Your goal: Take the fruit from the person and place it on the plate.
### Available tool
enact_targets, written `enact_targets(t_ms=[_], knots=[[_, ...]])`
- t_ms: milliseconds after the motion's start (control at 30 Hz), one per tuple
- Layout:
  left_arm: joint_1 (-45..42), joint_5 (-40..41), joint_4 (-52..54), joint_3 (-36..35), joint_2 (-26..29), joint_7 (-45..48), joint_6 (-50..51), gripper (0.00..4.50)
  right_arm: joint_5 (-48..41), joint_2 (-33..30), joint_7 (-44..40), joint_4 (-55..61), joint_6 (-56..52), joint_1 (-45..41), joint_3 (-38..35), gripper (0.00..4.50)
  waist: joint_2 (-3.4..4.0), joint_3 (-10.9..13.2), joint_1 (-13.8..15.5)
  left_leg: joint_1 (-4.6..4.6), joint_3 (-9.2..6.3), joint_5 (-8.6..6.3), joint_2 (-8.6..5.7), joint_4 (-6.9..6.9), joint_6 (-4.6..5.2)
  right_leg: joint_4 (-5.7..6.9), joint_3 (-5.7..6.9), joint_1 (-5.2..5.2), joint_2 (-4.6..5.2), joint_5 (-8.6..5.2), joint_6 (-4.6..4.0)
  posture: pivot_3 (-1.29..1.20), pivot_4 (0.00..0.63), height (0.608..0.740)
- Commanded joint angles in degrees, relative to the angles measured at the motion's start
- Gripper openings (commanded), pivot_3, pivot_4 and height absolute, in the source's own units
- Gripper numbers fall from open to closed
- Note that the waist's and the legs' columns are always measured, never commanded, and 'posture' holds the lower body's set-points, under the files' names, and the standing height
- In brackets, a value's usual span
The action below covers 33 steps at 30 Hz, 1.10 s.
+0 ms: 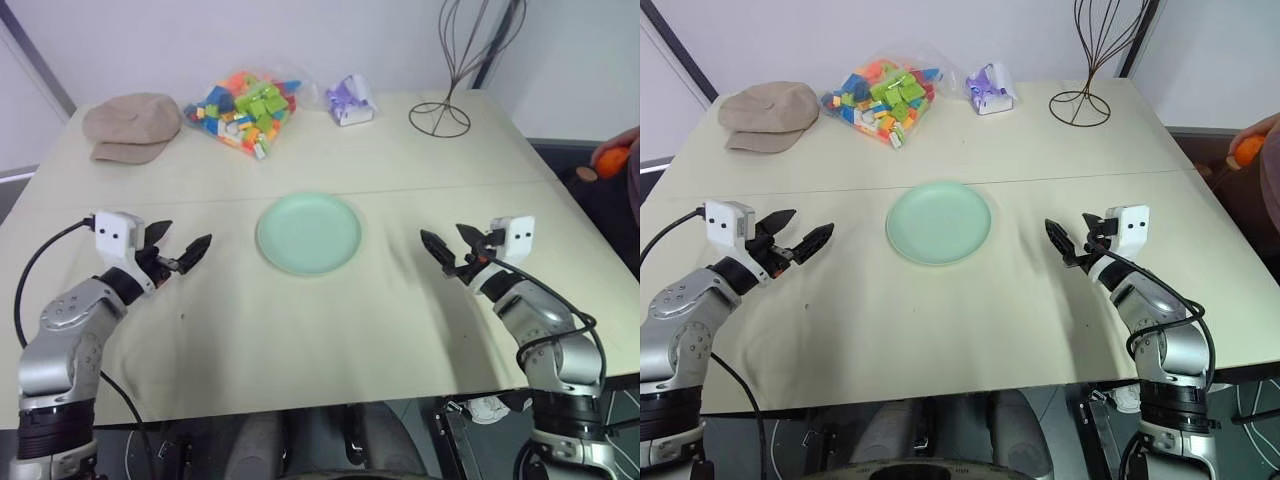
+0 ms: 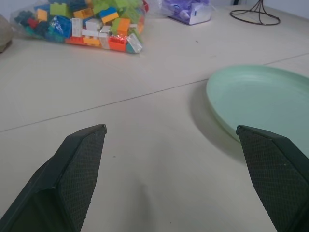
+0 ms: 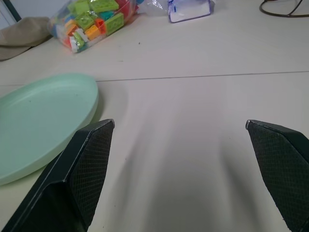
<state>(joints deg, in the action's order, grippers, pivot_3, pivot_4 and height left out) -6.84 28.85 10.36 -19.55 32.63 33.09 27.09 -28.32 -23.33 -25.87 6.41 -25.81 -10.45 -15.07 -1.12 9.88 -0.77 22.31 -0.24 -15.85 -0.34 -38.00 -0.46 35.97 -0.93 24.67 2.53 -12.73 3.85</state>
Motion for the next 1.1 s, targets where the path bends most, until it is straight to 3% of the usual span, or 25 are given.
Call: enact_targets(t_ms=[33, 1100], knots=[[-0.24, 0.68, 2.20, -1.25, 0.95, 0.30, -0.47, 4.49, -0.19, -0.04, -0.48, 0.88, 1.35, -1.04, -0.50, 4.50, 0.00, 0.00, 0.01, 0.00, 0.00, 0.00, 0.00, 0.00, 0.00, 0.00, 0.00, 0.00, 0.00, 0.00, 0.00, 0.00, 0.150, 0.740], [-0.59, 0.53, 1.63, -0.91, 1.32, 0.79, -0.61, 4.49, -0.33, -0.08, 0.62, 1.64, 1.19, -0.41, -1.15, 4.50, 0.00, 0.00, 0.01, 0.00, -0.01, 0.00, 0.00, 0.00, 0.00, -0.01, 0.00, 0.00, 0.01, 0.00, 0.00, 0.00, 0.150, 0.740]])
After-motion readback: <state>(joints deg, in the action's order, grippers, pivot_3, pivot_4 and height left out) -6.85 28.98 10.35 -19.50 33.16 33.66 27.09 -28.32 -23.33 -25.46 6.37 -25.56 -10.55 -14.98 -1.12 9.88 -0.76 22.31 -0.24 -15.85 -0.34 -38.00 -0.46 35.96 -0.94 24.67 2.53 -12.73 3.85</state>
